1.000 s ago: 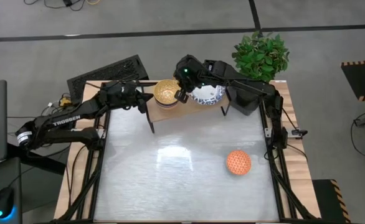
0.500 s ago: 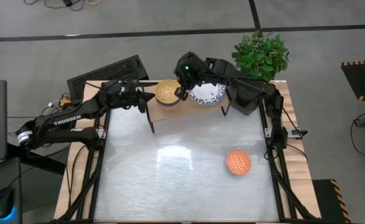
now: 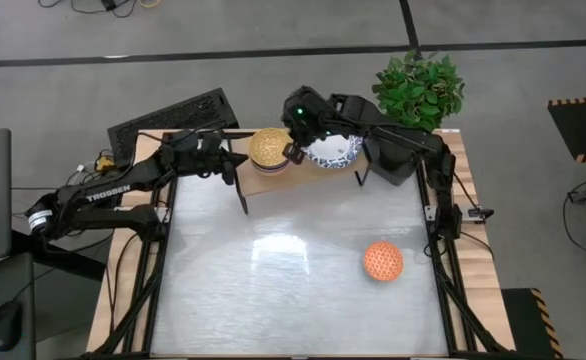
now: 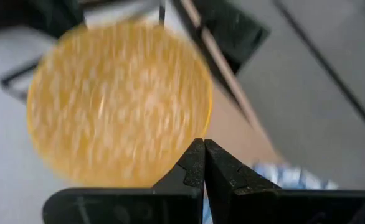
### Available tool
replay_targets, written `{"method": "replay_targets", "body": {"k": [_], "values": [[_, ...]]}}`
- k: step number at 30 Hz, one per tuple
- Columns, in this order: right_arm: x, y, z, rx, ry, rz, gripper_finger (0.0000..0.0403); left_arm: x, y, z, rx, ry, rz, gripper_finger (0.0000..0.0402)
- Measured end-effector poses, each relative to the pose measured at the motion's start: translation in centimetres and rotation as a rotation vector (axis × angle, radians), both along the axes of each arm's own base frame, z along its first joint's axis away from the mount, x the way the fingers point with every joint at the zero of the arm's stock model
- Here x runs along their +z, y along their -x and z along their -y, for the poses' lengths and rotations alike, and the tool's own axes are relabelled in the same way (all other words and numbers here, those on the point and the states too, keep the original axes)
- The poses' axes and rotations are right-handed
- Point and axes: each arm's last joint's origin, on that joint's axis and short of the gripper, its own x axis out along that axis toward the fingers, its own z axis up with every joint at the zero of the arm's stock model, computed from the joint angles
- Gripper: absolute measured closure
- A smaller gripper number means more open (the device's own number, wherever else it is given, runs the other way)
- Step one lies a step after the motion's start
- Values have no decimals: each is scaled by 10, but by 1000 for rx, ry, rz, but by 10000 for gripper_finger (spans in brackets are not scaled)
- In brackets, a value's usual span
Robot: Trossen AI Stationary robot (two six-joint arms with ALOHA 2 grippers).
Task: Place and stack bowls onto a shelf
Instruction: Stack the yellow bowl on top of the blue bowl on the shelf, then stack the orange bowl on top of the yellow bowl on the shelf
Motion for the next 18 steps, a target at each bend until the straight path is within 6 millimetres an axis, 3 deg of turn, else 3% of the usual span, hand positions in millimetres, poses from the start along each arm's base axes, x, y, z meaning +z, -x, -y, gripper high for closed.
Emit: {"method": "replay_targets", "body": {"k": [5,10,14,18], "values": [[9,33,-26,-84,-140,-139,376,11,16,5,35,14,43,401],[9,51,-68,-235,-298,-262,365,22,40,19,52,58,95,401],[-3,50,-113,-173,-362,-312,335,28,56,32,22,89,127,394],[-31,55,-154,-177,-388,-425,276,34,72,45,-18,109,176,359]]}}
